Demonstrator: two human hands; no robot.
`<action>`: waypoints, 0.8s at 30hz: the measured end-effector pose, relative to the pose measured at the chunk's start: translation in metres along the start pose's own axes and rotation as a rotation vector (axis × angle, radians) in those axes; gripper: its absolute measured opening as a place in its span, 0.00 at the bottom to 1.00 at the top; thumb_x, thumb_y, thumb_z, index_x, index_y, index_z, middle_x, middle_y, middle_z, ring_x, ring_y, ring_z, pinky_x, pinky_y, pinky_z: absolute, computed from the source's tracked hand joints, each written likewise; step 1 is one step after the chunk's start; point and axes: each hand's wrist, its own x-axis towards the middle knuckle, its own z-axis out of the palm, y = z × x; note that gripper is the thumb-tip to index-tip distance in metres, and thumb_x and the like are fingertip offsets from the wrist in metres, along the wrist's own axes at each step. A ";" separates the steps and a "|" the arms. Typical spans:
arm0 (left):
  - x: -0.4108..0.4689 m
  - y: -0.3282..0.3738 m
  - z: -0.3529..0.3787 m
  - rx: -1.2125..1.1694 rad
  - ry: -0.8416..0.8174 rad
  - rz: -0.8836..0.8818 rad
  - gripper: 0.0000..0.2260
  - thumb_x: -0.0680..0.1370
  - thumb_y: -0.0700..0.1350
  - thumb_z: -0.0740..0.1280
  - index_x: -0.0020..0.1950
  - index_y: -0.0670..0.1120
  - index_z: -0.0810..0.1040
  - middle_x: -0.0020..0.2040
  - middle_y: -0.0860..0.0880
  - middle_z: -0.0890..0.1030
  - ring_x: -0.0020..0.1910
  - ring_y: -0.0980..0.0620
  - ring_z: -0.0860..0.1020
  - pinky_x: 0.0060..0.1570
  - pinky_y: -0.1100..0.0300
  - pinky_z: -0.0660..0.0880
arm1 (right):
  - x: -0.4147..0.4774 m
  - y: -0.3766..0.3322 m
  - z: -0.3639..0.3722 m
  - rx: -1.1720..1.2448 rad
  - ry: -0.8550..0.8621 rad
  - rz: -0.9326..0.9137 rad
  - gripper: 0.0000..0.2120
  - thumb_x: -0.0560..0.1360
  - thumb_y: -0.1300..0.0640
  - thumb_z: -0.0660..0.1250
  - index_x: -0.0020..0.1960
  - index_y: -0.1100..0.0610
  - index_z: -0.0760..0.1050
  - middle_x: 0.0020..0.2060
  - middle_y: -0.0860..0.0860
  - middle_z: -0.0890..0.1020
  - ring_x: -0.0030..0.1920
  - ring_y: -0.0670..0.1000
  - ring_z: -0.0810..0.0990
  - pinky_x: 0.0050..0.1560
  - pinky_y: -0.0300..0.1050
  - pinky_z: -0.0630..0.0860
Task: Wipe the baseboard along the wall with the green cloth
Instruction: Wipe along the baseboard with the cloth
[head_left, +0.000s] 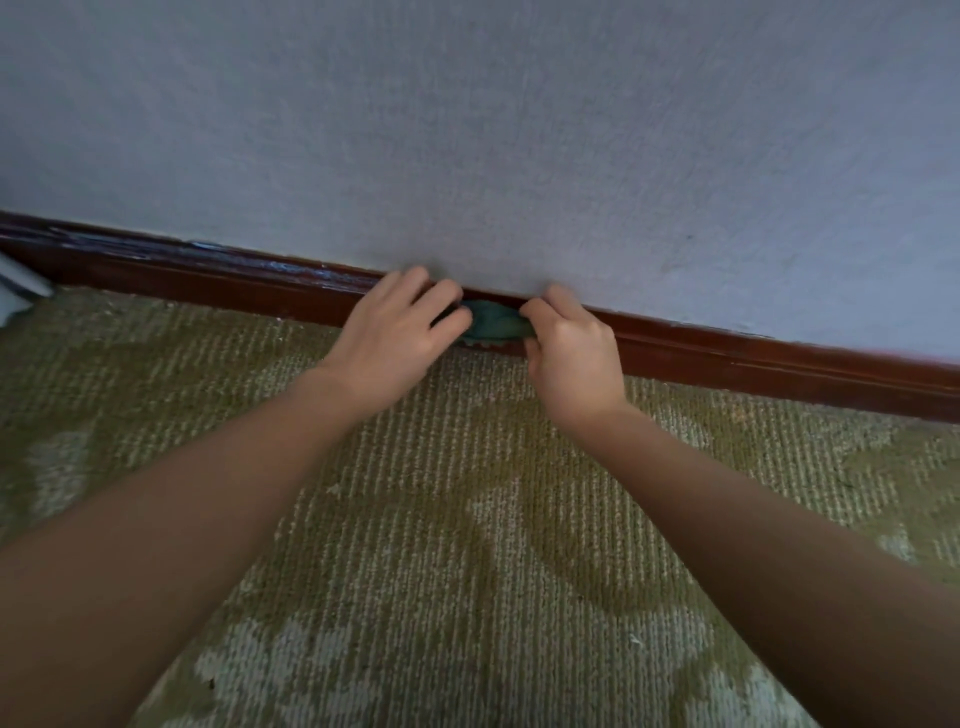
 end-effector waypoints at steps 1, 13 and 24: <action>-0.002 0.000 0.001 -0.003 0.015 -0.024 0.14 0.62 0.26 0.72 0.46 0.34 0.80 0.44 0.37 0.79 0.41 0.40 0.73 0.35 0.53 0.71 | 0.002 -0.002 0.001 -0.007 -0.007 -0.001 0.09 0.69 0.74 0.65 0.48 0.67 0.76 0.46 0.62 0.76 0.40 0.62 0.77 0.36 0.52 0.73; -0.024 -0.012 -0.040 -0.063 -0.032 -0.024 0.15 0.59 0.25 0.73 0.44 0.31 0.78 0.42 0.35 0.78 0.38 0.38 0.76 0.32 0.53 0.73 | -0.009 -0.039 -0.015 -0.064 -0.125 -0.010 0.11 0.72 0.69 0.66 0.54 0.65 0.75 0.49 0.62 0.73 0.36 0.61 0.76 0.31 0.49 0.69; -0.031 -0.020 -0.065 -0.128 -0.121 -0.037 0.06 0.65 0.26 0.66 0.41 0.31 0.77 0.40 0.34 0.77 0.36 0.37 0.77 0.32 0.50 0.74 | 0.001 -0.058 -0.019 -0.134 -0.166 -0.011 0.11 0.74 0.66 0.64 0.56 0.63 0.73 0.50 0.62 0.72 0.39 0.62 0.76 0.33 0.51 0.70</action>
